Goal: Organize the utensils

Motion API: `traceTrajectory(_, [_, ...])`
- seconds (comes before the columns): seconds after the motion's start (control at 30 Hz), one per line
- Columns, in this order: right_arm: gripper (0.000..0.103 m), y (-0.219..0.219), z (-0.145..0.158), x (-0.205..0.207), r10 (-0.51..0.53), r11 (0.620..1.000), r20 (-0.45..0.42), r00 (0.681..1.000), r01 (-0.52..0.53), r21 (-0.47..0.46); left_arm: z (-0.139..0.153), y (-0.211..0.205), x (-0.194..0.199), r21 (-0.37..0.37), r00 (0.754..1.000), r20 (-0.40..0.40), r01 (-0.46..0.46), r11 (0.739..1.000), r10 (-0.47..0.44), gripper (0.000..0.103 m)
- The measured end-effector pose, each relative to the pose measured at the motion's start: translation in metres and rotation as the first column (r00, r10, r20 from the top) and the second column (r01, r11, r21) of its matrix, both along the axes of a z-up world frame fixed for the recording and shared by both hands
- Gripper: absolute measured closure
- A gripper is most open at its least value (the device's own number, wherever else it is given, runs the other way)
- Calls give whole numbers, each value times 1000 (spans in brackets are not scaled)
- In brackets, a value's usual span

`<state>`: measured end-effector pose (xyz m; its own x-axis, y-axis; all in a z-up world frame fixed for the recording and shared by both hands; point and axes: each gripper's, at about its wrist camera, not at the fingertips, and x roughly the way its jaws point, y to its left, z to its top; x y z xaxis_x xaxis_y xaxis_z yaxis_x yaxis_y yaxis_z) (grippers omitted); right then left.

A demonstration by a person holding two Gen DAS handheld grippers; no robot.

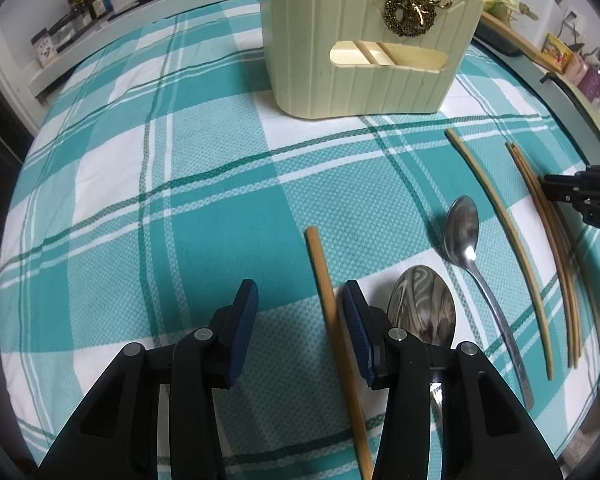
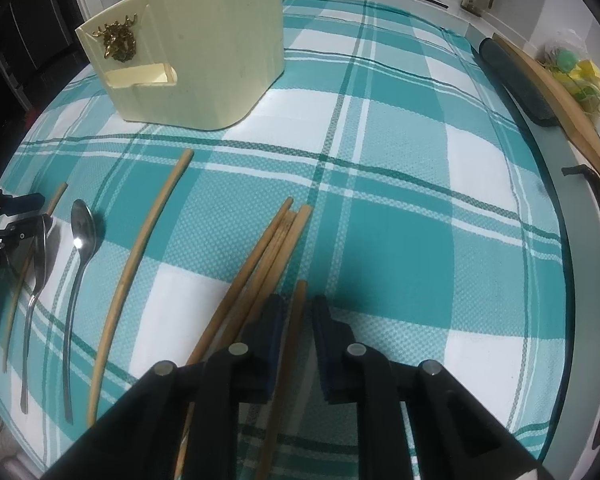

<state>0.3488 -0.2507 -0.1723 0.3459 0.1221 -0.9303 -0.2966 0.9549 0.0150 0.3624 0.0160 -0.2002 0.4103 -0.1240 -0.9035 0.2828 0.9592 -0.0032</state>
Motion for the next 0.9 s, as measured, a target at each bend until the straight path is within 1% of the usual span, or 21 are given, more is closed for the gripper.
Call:
traceTrajectory(0.03, [89, 1, 0, -1, 2, 1000, 5, 1000, -2, -2, 0, -1, 1, 4, 1000, 3, 2, 1000, -2, 58])
traceTrajectory(0.07, [90, 1, 0, -1, 2, 1000, 10, 1000, -2, -2, 0, -2, 2, 5, 1000, 7, 4, 1000, -4, 62])
traceTrajectory(0.13, [93, -1, -1, -1, -2, 1000, 16, 1000, 2, -1, 1, -6, 3, 4, 1000, 13, 12, 1000, -12, 75])
traceTrajectory(0.17, [94, -2, -1, -1, -5, 1000, 20, 1000, 5, 1, 1, -7, 4, 6, 1000, 16, 17, 1000, -17, 87])
traceTrajectory(0.2, [95, -3, -1, -1, -9, 1000, 24, 1000, 9, 8, 1, -9, 4, 6, 1000, 16, 20, 1000, -20, 94])
traceTrajectory(0.3, [96, -7, -1, -2, -26, 999, 33, 999, 25, 28, 2, -10, 4, 10, 1000, 27, 13, 1000, -13, 98])
traceTrajectory(0.37, [97, -11, 2, -2, -42, 997, 39, 998, 39, 61, 5, -7, 2, 7, 999, 36, -5, 1000, 5, 98])
traceTrajectory(0.43, [97, -17, 9, -4, -67, 993, 58, 996, 60, 101, 13, -2, -2, -7, 998, 61, -26, 1000, 27, 98])
traceTrajectory(0.5, [97, -24, 22, -8, -90, 987, 84, 992, 77, 141, 29, 5, -8, -32, 994, 95, -52, 998, 55, 98])
traceTrajectory(0.67, [97, -34, 74, -28, -122, 970, 180, 976, 79, 228, 80, 22, -36, -107, 975, 200, -78, 991, 98, 98])
traceTrajectory(0.83, [97, -33, 130, -63, -114, 959, 294, 949, 28, 282, 132, 36, -76, -183, 945, 307, -61, 981, 116, 98])
traceTrajectory(0.9, [97, -31, 149, -80, -111, 955, 339, 934, 7, 295, 147, 41, -90, -206, 932, 341, -55, 977, 124, 98])
